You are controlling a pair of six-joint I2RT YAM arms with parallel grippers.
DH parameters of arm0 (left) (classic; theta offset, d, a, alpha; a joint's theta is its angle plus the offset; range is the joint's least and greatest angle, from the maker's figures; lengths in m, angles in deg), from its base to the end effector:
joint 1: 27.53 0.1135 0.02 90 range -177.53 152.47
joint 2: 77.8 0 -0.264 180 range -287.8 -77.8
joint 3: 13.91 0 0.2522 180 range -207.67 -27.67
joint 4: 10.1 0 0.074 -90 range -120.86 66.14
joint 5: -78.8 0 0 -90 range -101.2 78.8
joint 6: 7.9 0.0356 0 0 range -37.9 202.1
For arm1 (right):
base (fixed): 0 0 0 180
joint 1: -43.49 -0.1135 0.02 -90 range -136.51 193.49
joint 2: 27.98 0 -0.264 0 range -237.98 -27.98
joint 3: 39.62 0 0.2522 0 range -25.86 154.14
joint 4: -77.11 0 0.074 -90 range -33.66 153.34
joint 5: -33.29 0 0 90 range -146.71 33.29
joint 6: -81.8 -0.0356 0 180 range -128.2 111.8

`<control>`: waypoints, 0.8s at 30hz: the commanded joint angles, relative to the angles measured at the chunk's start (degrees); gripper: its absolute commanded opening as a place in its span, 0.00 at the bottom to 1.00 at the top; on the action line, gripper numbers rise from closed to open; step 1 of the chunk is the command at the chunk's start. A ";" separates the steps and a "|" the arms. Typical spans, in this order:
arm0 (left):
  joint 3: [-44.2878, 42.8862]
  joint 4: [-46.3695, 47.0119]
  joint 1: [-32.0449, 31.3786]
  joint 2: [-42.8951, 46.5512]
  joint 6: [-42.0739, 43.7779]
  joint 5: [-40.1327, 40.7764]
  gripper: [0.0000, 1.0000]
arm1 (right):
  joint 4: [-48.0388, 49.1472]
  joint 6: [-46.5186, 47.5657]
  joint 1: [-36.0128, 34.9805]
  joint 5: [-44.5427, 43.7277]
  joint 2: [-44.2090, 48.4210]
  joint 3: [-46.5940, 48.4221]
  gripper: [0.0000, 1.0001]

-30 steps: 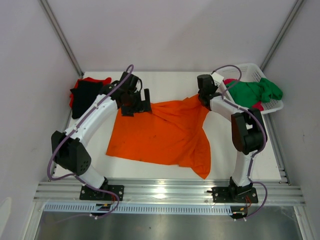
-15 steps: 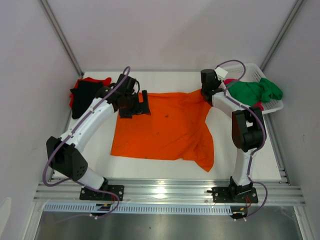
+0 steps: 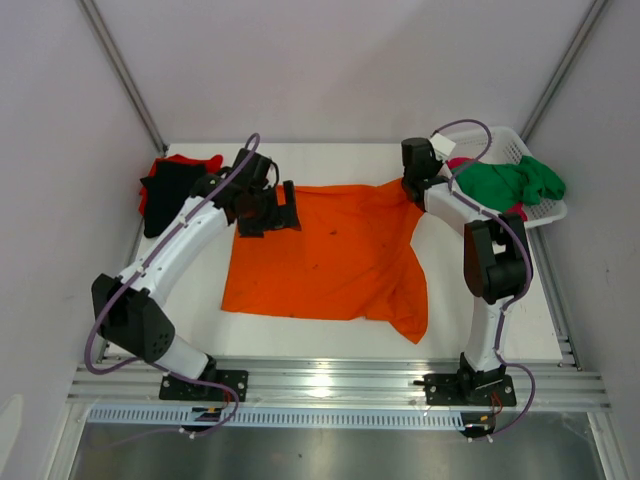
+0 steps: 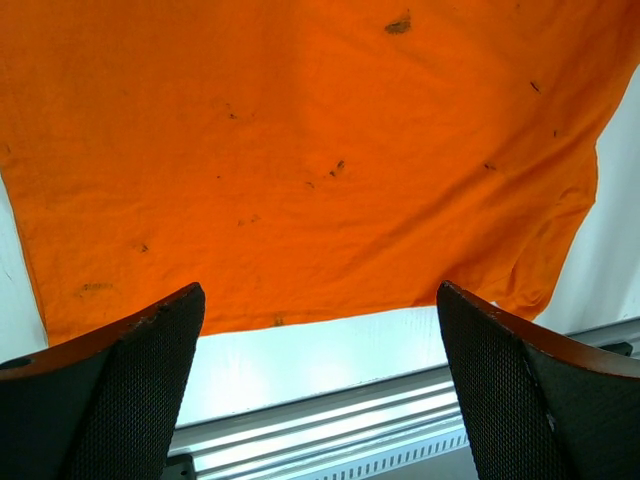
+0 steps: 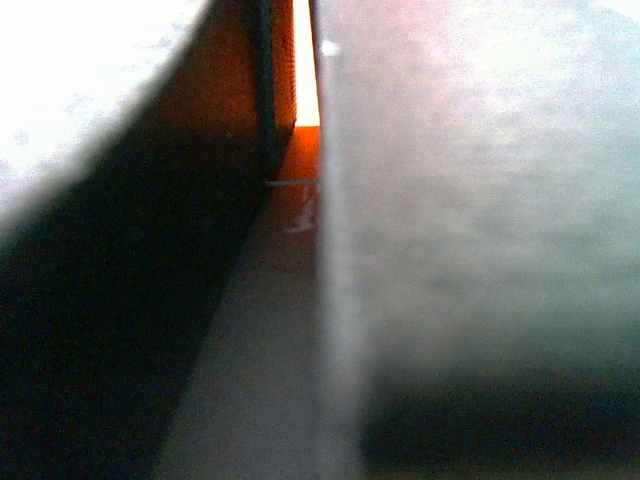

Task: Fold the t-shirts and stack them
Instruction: Flatten out the tshirt

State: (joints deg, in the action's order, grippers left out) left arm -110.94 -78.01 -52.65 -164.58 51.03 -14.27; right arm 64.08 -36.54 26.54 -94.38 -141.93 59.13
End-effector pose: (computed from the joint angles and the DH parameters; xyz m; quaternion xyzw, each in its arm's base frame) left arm 0.2816 -0.1342 0.3294 -0.0424 0.9592 -0.1538 0.2335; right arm 0.4469 0.1135 0.2403 0.2455 0.7918 -0.0687 0.5551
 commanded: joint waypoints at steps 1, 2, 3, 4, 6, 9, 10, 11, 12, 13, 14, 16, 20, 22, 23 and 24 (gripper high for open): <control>0.47 0.54 -0.28 2.67 -0.92 1.57 1.00 | 0.15 0.66 0.51 -0.56 0.22 2.29 0.00; 0.21 0.45 -0.28 2.58 -1.10 2.01 1.00 | -0.20 -0.57 0.43 -0.30 0.57 1.85 0.00; -0.14 0.28 -0.28 2.58 -1.10 3.15 0.99 | -0.20 -1.01 0.34 0.48 1.96 0.28 0.00; -0.93 0.36 -0.28 2.15 -1.19 5.16 0.99 | 0.75 -1.10 0.16 0.75 2.85 -0.95 0.00; -2.25 0.89 -0.28 1.18 -0.75 8.41 0.99 | 2.07 -0.50 -0.36 0.67 4.61 -3.68 0.00; -10.32 -2.34 0.78 -5.30 0.13 9.92 1.00 | 2.52 -0.40 -1.15 0.67 7.16 -7.11 0.00; -19.91 -4.10 1.21 -7.59 0.31 10.80 0.99 | 2.08 -0.40 -1.33 0.84 8.21 -8.25 0.00; -23.66 -6.03 2.18 -12.92 0.57 11.07 0.99 | 1.99 -0.40 -1.68 0.93 8.91 -8.96 0.00; -31.09 -8.66 2.62 -15.58 1.18 11.33 0.99 | 2.08 -0.32 -1.77 0.93 9.70 -9.75 0.00; -34.74 -9.56 3.23 -18.13 2.58 11.94 1.00 | 2.43 0.21 -2.29 1.11 11.28 -11.24 0.00; -46.08 -11.14 4.72 -23.64 3.12 11.51 1.00 | 2.61 0.56 -2.56 1.02 12.08 -11.95 0.00; -53.54 -13.34 6.74 -29.55 2.60 9.32 0.99 | 2.78 1.35 -2.82 0.93 13.31 -13.09 0.00; -53.09 -10.38 13.15 -34.06 -3.20 1.77 0.99 | 2.17 2.49 -2.83 -0.03 15.86 -14.59 0.00; -48.59 -9.92 14.40 -34.94 -4.61 1.66 0.99 | 2.34 3.11 -2.83 -0.21 16.65 -15.47 0.00; -48.14 -10.01 15.10 -35.55 -4.87 1.93 1.00 | 2.43 3.11 -2.74 -0.21 17.09 -15.82 0.00; -47.96 -10.18 15.45 -36.34 -5.05 1.75 1.00 | 2.52 3.63 -2.74 -0.04 17.44 -16.17 0.00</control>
State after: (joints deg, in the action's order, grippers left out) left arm -160.71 -86.42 -38.62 -198.85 48.93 -10.05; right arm 64.97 -34.98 23.64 -93.26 -127.48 44.02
